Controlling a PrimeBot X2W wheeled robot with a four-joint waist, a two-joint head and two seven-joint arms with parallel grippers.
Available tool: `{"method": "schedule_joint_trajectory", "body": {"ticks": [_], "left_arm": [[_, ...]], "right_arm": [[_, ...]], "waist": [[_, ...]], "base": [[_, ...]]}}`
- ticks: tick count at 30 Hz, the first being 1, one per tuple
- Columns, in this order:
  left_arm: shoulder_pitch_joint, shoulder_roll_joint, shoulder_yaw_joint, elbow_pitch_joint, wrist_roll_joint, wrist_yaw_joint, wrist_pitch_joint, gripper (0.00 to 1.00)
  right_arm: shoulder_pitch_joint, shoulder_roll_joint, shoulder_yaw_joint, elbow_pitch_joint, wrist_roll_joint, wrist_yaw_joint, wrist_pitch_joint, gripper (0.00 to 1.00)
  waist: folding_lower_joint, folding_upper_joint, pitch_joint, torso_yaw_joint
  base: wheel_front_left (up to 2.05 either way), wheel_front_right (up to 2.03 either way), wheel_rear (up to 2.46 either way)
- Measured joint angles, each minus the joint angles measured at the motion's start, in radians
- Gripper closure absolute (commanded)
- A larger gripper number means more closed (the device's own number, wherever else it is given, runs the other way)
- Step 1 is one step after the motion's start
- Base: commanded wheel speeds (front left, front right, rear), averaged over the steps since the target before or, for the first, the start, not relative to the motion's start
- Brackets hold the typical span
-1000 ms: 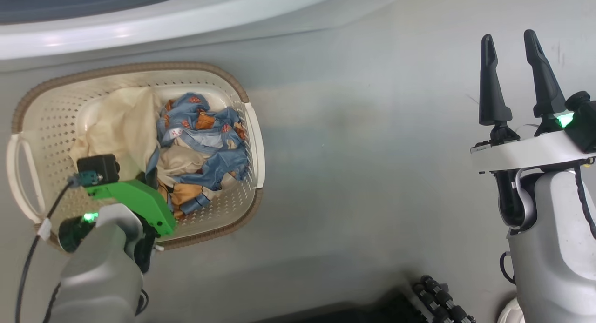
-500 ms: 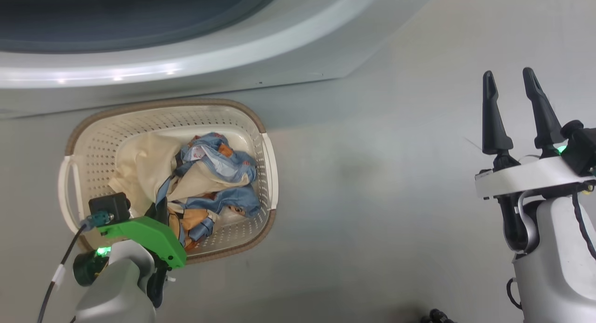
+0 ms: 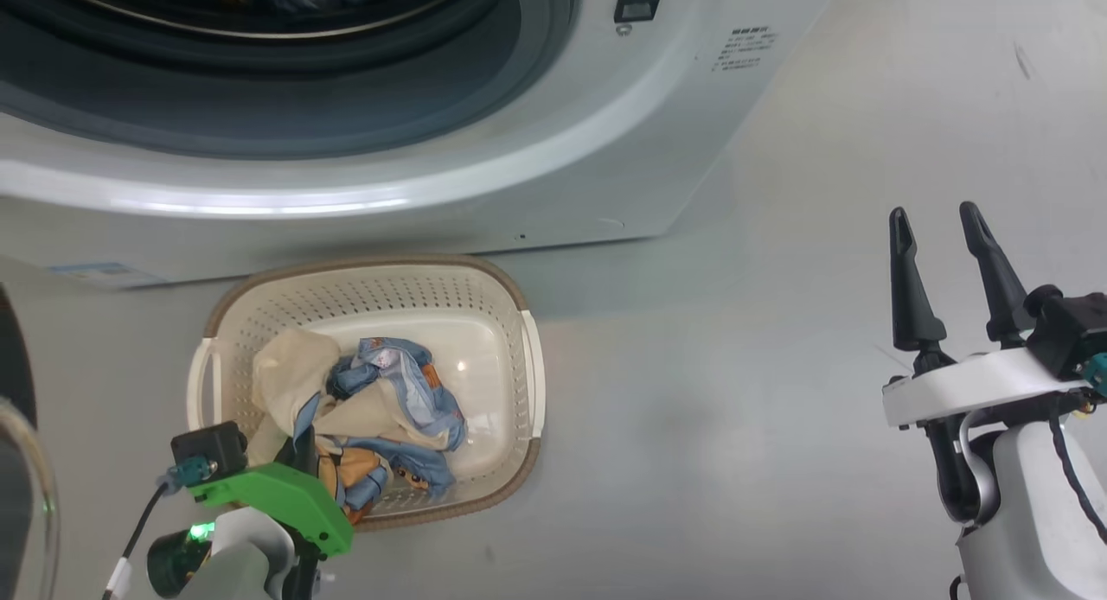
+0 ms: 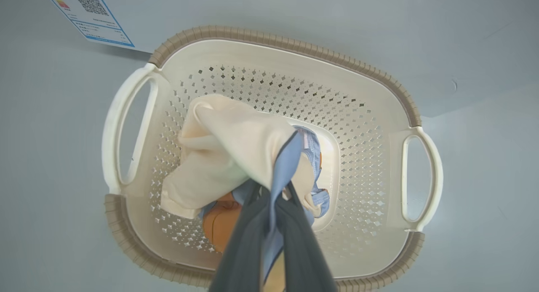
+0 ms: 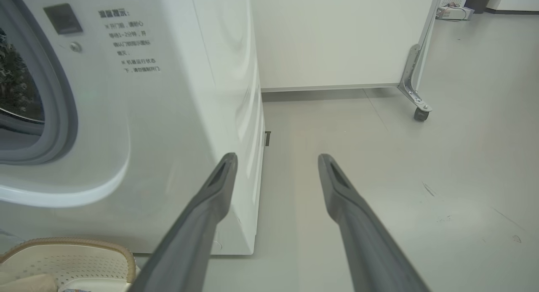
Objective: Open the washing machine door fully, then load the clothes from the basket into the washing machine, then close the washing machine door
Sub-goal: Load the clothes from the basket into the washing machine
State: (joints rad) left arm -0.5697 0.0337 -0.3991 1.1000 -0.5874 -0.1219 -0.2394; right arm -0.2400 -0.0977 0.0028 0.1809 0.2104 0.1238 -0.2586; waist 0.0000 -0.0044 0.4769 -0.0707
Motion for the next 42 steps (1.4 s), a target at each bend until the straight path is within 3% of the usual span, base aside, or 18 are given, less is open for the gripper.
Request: {"method": "schedule_joint_trajectory", "body": {"ticks": [11,21,42], "left_arm": [[0.063,-0.001,-0.004,-0.038,-0.001,0.0,-0.009,1.0],[0.128,-0.001,0.02,-0.163,0.017,0.003,-0.009,1.0],[0.301,-0.001,0.073,-0.447,0.108,0.083,-0.009,1.0]], "right_arm": [[0.076,-0.007,0.002,0.019,0.0,0.0,0.0,0.0],[0.148,-0.004,0.016,0.039,0.003,0.0,0.0,0.0],[0.285,-0.005,0.029,0.051,0.029,0.0,0.0,0.0]], "waist": [[0.0,0.0,-0.137,0.034],[0.0,0.0,-0.261,0.06],[-0.0001,0.0,-0.48,0.089]], "base": [[0.0,0.0,0.0],[0.0,0.0,0.0],[0.0,0.0,0.0]]}}
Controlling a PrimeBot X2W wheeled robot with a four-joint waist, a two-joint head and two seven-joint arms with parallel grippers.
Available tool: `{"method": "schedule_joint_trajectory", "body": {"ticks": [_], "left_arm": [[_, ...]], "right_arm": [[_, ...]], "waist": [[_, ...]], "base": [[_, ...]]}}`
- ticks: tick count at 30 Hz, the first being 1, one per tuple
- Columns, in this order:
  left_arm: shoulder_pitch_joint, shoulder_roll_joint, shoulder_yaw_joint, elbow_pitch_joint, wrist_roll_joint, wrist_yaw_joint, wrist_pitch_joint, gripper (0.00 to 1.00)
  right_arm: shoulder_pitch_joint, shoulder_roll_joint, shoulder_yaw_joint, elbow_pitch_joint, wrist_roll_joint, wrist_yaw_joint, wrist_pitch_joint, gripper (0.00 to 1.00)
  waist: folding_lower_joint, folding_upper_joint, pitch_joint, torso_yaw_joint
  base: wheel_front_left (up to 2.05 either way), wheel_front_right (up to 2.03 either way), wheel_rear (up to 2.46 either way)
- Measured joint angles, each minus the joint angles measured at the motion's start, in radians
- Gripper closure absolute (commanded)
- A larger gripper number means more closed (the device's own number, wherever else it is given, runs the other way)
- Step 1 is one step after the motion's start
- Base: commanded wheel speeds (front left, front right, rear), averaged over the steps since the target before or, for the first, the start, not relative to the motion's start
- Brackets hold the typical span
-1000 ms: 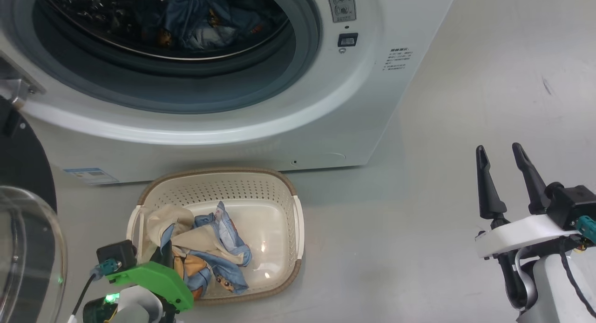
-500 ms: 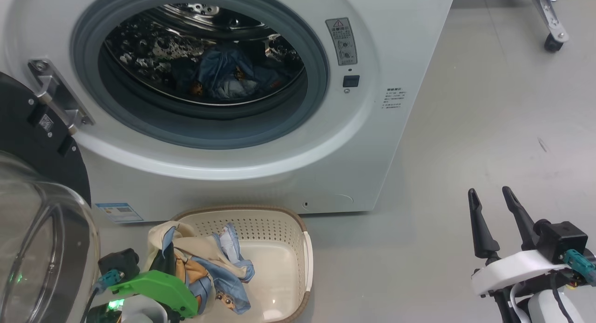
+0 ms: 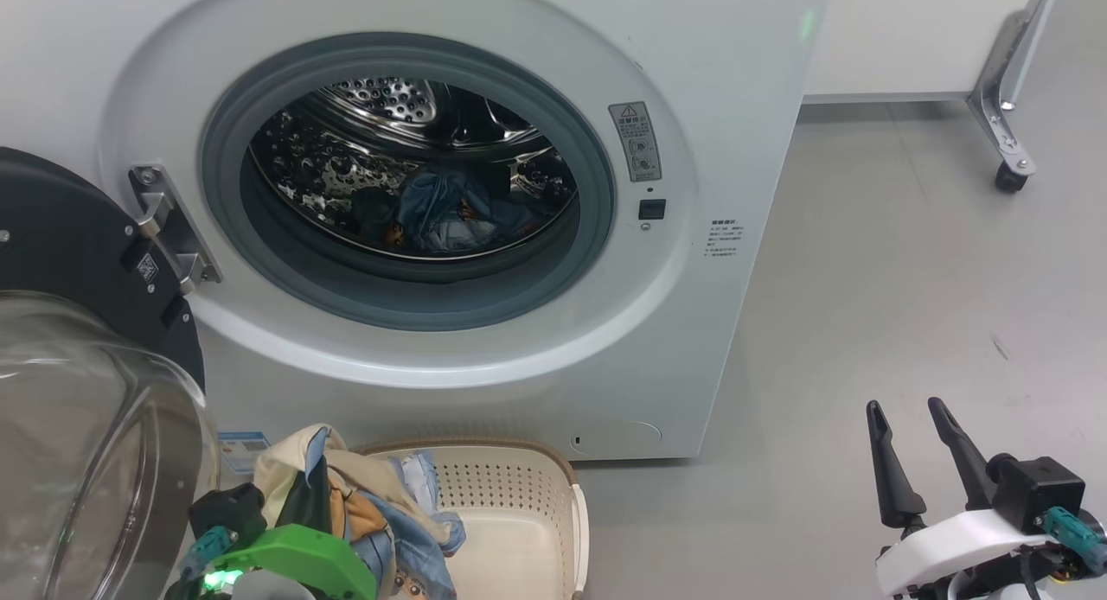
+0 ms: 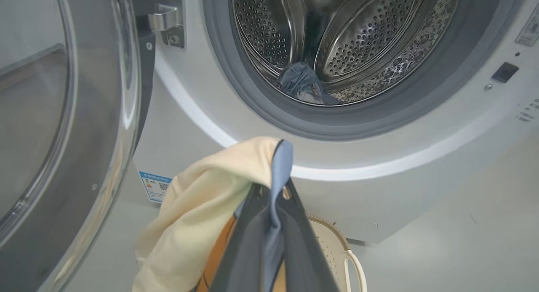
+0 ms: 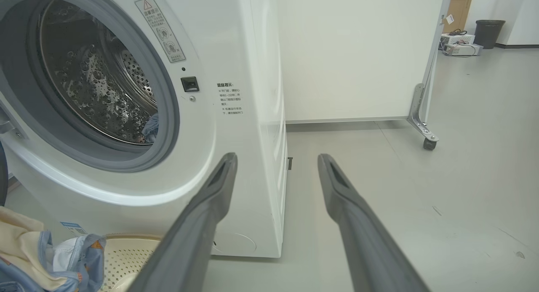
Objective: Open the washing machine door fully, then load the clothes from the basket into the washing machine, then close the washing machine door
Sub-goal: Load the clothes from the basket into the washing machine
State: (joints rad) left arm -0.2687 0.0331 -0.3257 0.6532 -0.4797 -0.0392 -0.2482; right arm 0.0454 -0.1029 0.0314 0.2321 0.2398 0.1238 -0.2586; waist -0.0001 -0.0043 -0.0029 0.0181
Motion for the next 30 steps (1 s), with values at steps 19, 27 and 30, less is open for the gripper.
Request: {"method": "schedule_joint_trajectory", "body": {"ticks": [19,27,30], "left_arm": [[0.113,0.001,0.026,-0.238,0.097,0.034,0.0,1.0],[0.141,0.001,0.028,-0.307,0.115,0.042,0.0,1.0],[0.153,0.001,0.028,-0.331,0.119,0.042,0.0,1.0]], "right_arm": [[0.015,0.006,-0.001,-0.016,0.006,0.0,0.0,0.0],[0.015,0.007,-0.001,-0.018,0.007,0.0,0.0,0.0],[0.015,0.007,0.0,-0.019,0.007,0.0,0.0,0.0]], "waist": [[0.0,0.0,-0.025,0.004],[0.0,0.0,-0.033,0.004],[0.0,0.0,-0.036,0.003]], "base": [[0.0,0.0,0.0],[0.0,0.0,0.0],[0.0,0.0,0.0]]}}
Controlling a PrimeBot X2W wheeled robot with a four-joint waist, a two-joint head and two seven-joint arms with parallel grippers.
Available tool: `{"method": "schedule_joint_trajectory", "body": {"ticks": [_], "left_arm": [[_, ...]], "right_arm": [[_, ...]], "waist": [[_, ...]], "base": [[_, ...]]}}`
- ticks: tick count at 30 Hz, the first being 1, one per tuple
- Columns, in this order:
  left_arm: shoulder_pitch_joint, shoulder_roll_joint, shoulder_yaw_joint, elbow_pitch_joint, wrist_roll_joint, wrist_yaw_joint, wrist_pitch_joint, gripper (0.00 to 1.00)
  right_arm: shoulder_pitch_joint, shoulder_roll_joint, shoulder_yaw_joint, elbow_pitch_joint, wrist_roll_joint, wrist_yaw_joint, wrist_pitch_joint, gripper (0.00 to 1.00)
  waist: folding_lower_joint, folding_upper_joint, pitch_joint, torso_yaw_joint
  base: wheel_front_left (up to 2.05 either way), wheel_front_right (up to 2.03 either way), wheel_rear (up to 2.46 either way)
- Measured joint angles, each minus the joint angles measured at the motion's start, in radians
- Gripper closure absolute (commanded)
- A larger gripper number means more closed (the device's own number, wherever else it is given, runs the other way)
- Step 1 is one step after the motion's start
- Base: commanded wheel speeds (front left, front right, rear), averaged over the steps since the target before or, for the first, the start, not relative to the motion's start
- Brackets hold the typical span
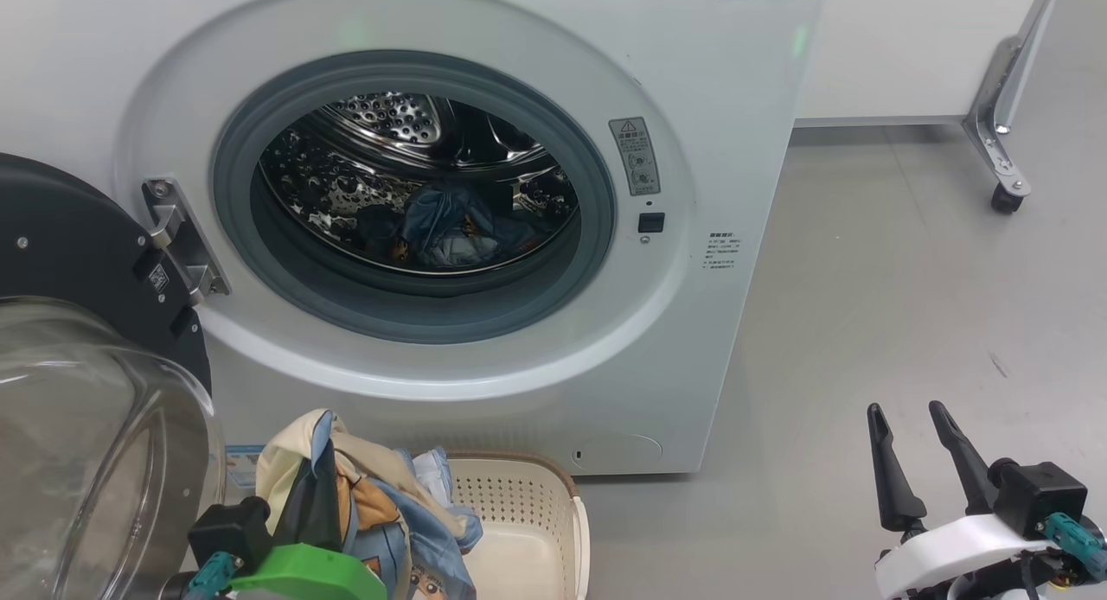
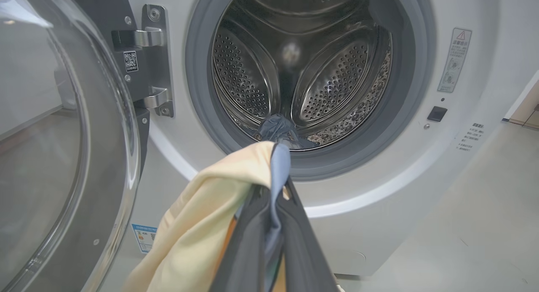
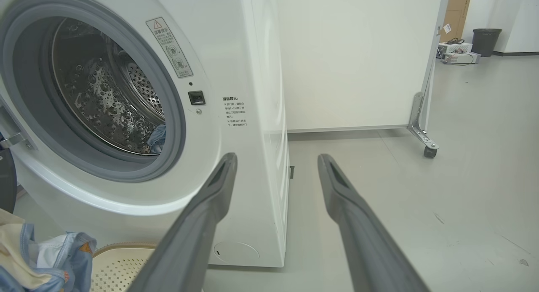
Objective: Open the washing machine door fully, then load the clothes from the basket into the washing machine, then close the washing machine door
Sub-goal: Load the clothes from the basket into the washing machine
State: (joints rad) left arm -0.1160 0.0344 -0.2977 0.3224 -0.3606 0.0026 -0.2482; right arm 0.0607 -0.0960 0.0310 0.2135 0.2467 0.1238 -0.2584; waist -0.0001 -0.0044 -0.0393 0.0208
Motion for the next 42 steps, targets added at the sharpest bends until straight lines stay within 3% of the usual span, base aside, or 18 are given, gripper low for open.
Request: {"method": "schedule_joint_trajectory", "body": {"ticks": [42], "left_arm": [[0.1,0.002,0.003,-0.178,0.04,0.028,0.0,1.0]], "right_arm": [[0.022,-0.001,0.011,0.0,0.0,0.0,0.0,0.0]], "waist": [[0.0,0.0,-0.025,-0.011]], "base": [[0.0,0.0,0.0]]}}
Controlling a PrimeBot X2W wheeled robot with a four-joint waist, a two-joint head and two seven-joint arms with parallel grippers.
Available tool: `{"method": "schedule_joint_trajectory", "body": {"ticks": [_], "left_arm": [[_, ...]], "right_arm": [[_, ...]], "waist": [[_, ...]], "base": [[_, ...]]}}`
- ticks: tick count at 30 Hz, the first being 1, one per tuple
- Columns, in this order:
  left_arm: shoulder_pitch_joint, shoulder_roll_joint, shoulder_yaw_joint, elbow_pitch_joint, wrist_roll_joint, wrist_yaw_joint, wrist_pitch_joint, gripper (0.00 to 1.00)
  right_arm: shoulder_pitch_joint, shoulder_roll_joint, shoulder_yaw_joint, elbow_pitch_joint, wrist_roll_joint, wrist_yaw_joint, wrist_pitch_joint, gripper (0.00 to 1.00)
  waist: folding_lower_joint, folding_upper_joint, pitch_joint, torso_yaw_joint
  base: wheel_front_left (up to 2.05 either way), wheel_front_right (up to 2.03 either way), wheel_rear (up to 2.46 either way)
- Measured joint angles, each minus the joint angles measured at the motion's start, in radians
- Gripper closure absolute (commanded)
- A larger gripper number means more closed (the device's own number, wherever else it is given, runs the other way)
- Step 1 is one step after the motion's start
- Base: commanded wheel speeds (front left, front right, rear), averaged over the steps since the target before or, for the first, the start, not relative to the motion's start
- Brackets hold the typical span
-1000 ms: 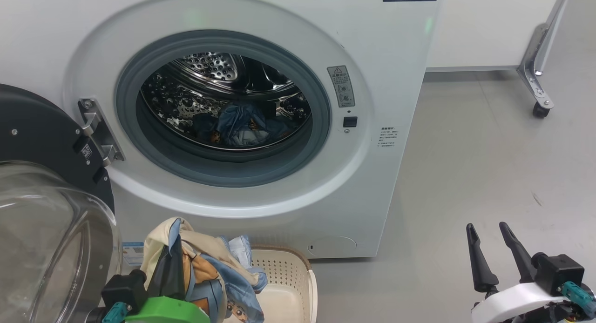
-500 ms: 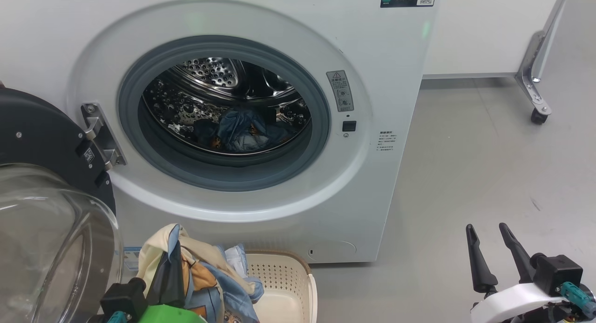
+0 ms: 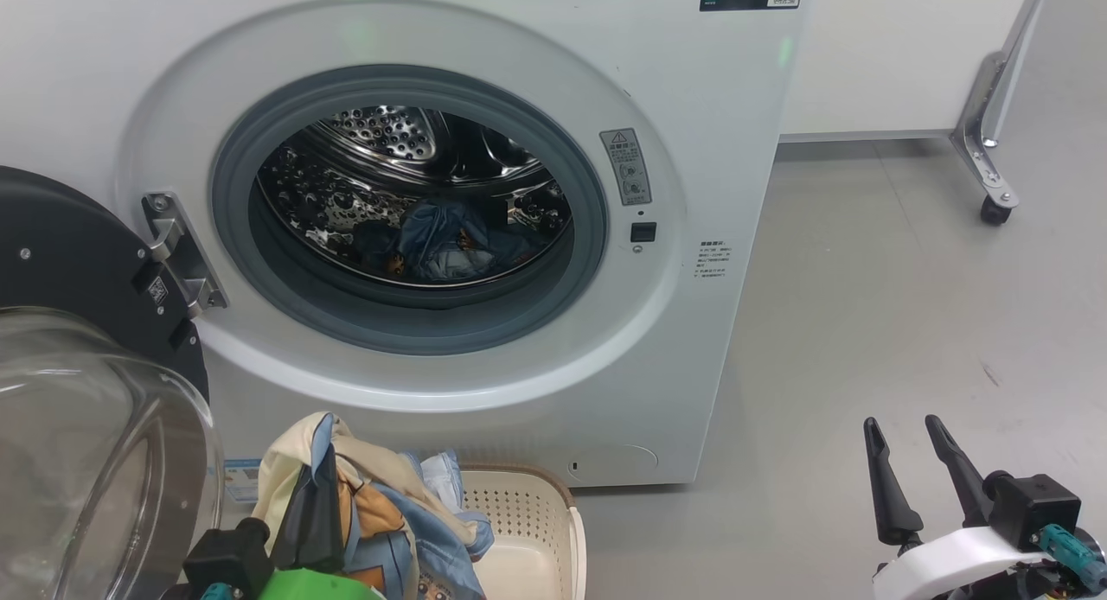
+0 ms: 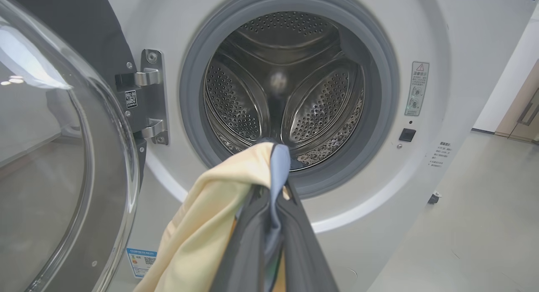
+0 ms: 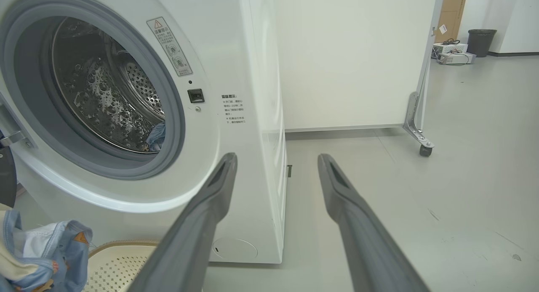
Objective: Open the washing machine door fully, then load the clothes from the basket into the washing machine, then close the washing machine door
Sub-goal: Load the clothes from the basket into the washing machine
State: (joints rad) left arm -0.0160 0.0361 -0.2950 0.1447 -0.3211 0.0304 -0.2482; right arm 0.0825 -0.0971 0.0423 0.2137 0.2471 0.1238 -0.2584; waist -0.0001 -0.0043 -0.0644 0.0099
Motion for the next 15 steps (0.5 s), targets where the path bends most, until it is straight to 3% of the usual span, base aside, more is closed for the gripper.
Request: {"method": "schedule_joint_trajectory", "body": {"ticks": [15], "left_arm": [[0.005,0.0,-0.002,-0.025,0.007,0.0,0.0,1.0]], "right_arm": [[0.0,0.0,0.0,0.0,0.001,0.0,0.0,0.0]], "waist": [[0.0,0.0,0.005,-0.004]], "base": [[0.0,0.0,0.0]]}}
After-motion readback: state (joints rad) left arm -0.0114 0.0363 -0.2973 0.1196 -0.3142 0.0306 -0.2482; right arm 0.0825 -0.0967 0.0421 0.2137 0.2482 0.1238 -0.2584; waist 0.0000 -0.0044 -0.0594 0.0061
